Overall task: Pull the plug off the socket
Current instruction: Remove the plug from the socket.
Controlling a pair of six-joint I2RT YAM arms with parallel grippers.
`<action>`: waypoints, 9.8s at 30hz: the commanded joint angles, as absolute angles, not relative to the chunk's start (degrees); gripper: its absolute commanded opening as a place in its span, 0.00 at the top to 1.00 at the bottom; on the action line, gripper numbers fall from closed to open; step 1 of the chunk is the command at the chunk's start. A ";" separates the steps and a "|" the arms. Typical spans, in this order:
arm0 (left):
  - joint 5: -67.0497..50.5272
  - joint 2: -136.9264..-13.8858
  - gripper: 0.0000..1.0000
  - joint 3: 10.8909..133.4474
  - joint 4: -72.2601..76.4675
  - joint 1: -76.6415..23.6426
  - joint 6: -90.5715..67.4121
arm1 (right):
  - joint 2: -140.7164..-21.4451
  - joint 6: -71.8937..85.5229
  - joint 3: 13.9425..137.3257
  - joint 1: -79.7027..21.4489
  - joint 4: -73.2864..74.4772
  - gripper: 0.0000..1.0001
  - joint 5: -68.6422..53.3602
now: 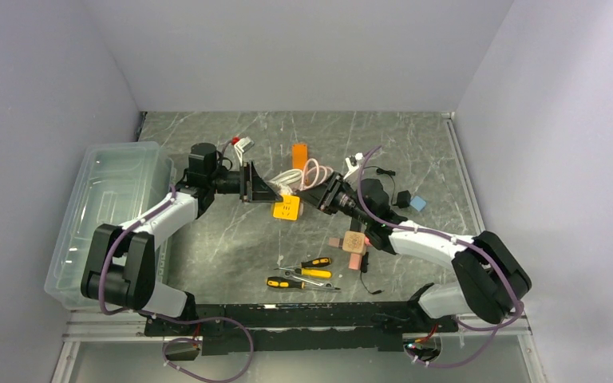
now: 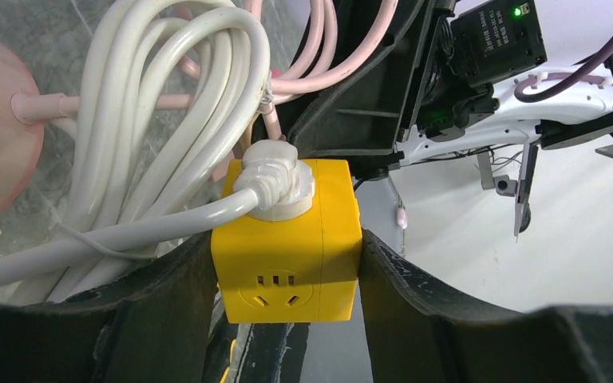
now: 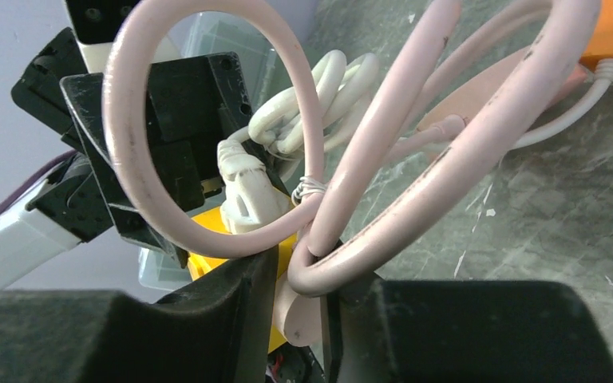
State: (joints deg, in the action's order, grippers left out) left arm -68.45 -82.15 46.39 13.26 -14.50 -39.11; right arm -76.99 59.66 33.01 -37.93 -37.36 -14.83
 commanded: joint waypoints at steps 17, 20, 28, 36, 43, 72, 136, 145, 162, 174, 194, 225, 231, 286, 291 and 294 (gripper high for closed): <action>-54.33 -79.72 0.28 57.05 -13.67 -18.70 -17.84 | -76.27 57.58 37.94 -40.89 -24.70 1.00 -3.19; -47.28 -80.19 0.13 58.51 -18.62 -19.04 -16.07 | -76.60 57.72 38.88 -41.73 -20.13 1.00 1.19; -41.67 -80.95 0.02 59.59 -22.23 -19.47 -15.26 | -77.16 56.94 42.15 -44.75 -10.42 1.00 12.05; -46.38 -81.74 0.02 58.23 -19.60 -22.26 -18.82 | -77.88 57.14 47.09 -51.04 -3.88 1.00 25.06; -43.21 -84.03 0.01 59.35 -23.51 -24.23 -19.24 | -78.41 57.96 51.05 -55.43 -0.43 1.00 35.53; -46.18 -90.21 0.11 57.66 -20.86 -24.87 -26.08 | -86.41 56.95 63.97 -64.57 11.13 1.00 56.86; -56.87 -91.43 1.00 56.21 -13.00 -24.94 -25.39 | -75.56 51.24 40.70 -42.80 -14.66 0.52 2.32; -58.75 -90.83 1.00 55.90 -11.39 -24.87 -25.49 | -78.11 54.68 40.18 -42.55 -18.86 0.62 1.18; -50.41 -91.64 1.00 57.44 -18.82 -22.21 -24.47 | -78.26 55.88 40.46 -42.45 -20.66 1.00 -0.60; -51.20 -92.37 1.00 56.96 -18.46 -20.39 -25.58 | -74.87 54.26 41.46 -42.45 -18.32 1.00 -0.18; -54.15 -89.39 1.00 60.59 -23.91 -21.36 -16.13 | -81.99 55.45 47.07 -39.00 -11.49 1.00 -1.87; -53.14 -87.57 1.00 59.95 -22.92 -17.71 -16.33 | -80.56 52.85 49.07 -42.24 -7.71 1.00 2.27; -53.36 -86.01 1.00 60.76 -24.43 -20.61 -12.97 | -84.39 52.76 51.19 -39.36 -7.19 1.00 -2.57; -49.54 -88.21 1.00 59.43 -23.61 -15.03 -19.24 | -78.72 50.97 45.57 -42.19 -8.35 1.00 -0.21; -51.03 -88.29 1.00 59.64 -23.40 -15.43 -18.18 | -78.64 49.79 46.62 -42.74 -5.78 1.00 2.09; -49.00 -87.45 1.00 60.29 -25.08 -17.16 -15.92 | -79.46 49.28 47.86 -41.85 -4.91 1.00 1.01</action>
State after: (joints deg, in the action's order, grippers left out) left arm -52.05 -89.52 58.87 -24.75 -18.33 -18.92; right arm -81.54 53.80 46.52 -43.48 -9.85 -1.54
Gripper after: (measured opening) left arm 0.639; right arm 0.085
